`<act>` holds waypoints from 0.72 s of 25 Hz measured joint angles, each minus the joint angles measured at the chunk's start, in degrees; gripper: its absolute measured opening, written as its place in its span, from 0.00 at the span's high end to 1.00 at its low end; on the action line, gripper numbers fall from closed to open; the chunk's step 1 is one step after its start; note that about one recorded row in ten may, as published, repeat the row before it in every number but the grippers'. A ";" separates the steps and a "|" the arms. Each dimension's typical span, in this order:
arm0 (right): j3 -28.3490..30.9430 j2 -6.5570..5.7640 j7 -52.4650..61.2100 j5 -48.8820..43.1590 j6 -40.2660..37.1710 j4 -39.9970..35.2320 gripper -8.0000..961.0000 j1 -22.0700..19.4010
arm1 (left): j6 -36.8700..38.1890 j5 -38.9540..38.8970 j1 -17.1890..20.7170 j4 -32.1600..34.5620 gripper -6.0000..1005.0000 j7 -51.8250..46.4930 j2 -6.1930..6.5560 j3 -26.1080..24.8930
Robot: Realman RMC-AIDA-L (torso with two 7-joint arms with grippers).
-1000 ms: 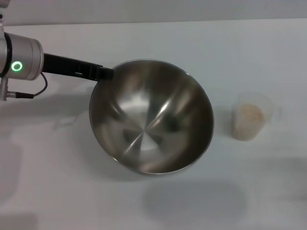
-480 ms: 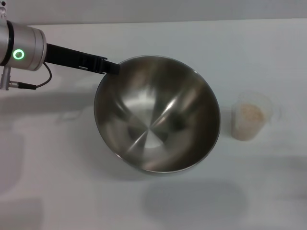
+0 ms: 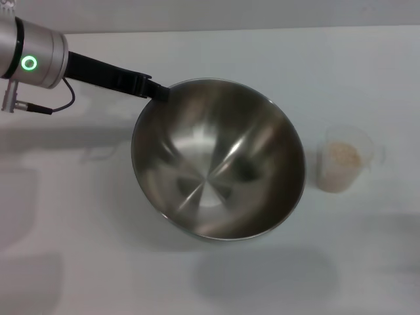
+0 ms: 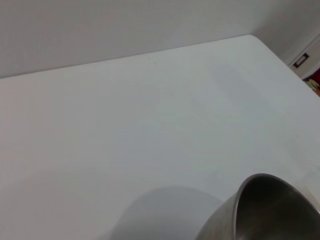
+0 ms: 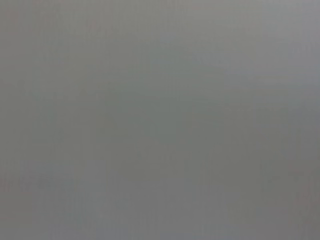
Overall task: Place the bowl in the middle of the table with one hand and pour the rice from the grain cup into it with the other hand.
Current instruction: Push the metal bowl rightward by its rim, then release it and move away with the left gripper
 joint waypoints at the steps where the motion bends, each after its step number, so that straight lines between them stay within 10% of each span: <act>1: 0.00 0.00 0.00 0.00 0.00 0.00 0.12 0.00 | -0.14 0.00 -0.56 0.80 0.95 0.38 0.09 -0.39; 18: 0.04 -0.17 0.00 0.00 0.03 0.01 0.12 0.46 | 1.70 0.35 -5.36 6.26 0.95 3.41 0.49 -3.57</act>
